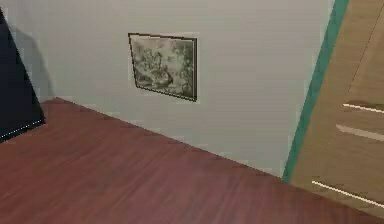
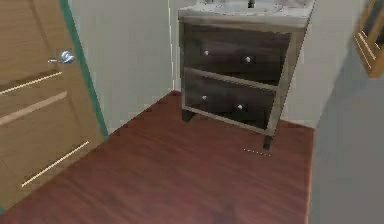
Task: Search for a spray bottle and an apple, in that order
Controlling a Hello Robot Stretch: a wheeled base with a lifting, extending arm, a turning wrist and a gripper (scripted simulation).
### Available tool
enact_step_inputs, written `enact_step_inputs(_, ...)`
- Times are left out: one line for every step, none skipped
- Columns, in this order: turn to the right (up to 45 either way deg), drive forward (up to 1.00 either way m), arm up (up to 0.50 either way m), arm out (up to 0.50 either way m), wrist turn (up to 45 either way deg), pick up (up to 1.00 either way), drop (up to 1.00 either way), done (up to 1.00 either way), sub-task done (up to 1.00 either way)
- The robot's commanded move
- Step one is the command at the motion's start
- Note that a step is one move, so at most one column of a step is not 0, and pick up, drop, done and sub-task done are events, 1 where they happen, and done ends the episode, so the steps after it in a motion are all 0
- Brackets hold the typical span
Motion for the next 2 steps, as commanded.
enact_step_inputs(-33.0,0.00,0.00,0.00,0.0,0.00,0.00,0.00,0.00)
enact_step_inputs(0.0,0.05,0.00,0.00,0.0,0.00,0.00,0.00,0.00)
